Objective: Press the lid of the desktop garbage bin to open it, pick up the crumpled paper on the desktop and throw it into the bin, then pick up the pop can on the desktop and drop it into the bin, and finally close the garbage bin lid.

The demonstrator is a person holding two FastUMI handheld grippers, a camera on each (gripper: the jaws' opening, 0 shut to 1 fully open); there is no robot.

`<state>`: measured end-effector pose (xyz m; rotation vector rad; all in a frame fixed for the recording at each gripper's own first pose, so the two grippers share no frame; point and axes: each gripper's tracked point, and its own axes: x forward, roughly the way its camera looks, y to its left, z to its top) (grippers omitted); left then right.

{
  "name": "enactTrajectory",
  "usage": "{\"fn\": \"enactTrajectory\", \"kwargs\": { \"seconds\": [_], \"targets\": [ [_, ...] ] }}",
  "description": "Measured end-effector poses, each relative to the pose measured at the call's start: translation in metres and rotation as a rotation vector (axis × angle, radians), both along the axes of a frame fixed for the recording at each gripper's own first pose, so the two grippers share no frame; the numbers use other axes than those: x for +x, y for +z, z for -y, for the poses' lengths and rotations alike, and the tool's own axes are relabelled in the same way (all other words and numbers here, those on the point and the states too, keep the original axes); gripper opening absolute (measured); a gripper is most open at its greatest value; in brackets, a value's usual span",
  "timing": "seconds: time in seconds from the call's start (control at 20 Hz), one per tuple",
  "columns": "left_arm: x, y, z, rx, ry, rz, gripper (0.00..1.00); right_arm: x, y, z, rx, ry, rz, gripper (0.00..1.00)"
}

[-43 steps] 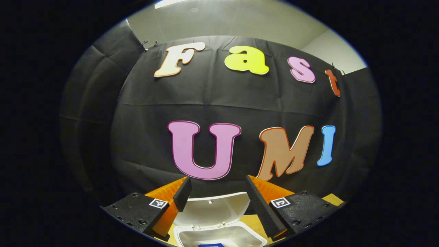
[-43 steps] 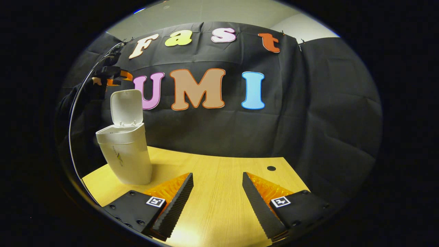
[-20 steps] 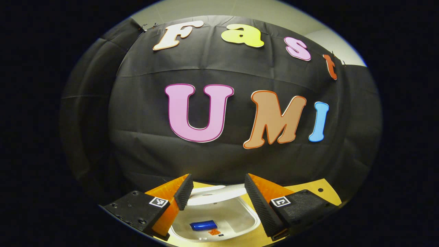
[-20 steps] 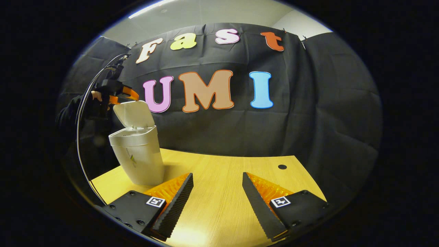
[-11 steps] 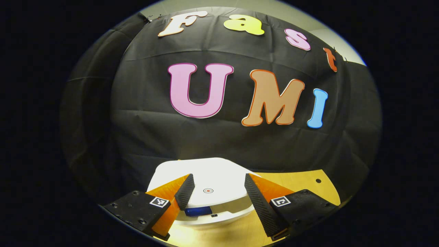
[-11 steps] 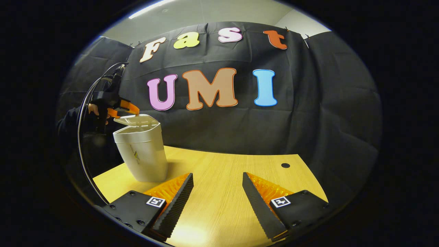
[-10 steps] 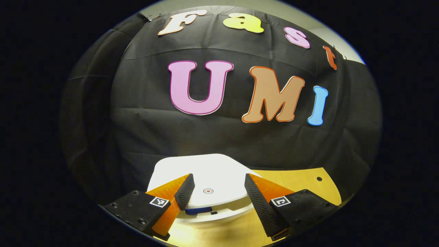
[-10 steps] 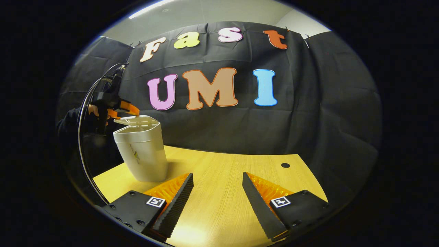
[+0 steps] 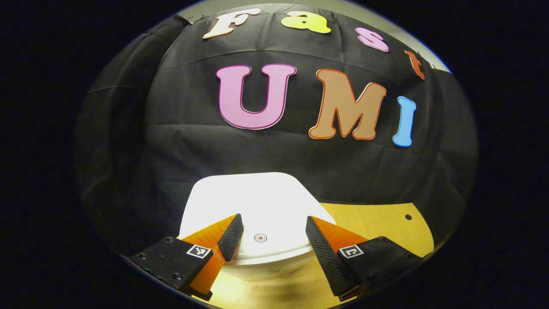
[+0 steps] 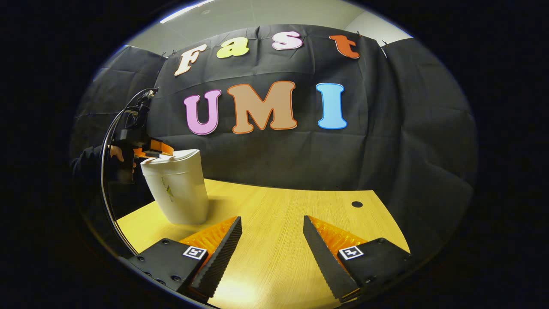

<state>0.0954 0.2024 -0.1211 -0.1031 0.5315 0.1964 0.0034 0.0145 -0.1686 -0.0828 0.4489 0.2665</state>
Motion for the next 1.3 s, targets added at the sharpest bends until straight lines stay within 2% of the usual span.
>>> {"fn": "enactTrajectory", "kwargs": {
  "seconds": [0.15,0.25,0.3,0.4,0.5,0.65,0.85,1.05,1.3],
  "targets": [
    [-0.001,0.002,0.002,-0.016,-0.014,0.068,0.94,-0.003,-0.016,0.0,-0.012,-0.003,-0.048,0.96],
    [0.001,0.011,0.0,0.011,-0.026,0.166,0.92,-0.003,-0.011,-0.001,-0.001,-0.002,-0.048,0.98],
    [0.003,0.017,0.002,0.011,-0.034,0.181,0.92,-0.002,-0.004,-0.002,0.007,0.001,-0.03,0.96],
    [0.0,0.024,0.002,0.032,0.002,0.19,0.94,0.002,0.013,-0.001,0.011,0.012,0.011,0.96],
    [-0.004,0.057,0.019,0.052,-0.006,0.271,0.93,0.005,0.03,0.004,0.021,0.024,0.059,0.98],
    [-0.022,0.097,0.057,0.071,-0.04,0.377,0.93,0.006,0.05,0.011,0.055,0.053,0.105,0.96],
    [-0.061,0.128,0.102,0.107,-0.052,0.449,0.92,-0.004,0.07,0.017,0.081,0.102,0.15,0.95],
    [-0.092,0.123,0.14,0.125,-0.109,0.456,0.92,-0.011,0.083,0.013,0.098,0.105,0.186,0.95],
    [-0.121,0.112,0.182,0.043,-0.188,0.472,0.93,-0.016,0.088,0.008,0.126,0.031,0.208,0.96]
  ]
}}
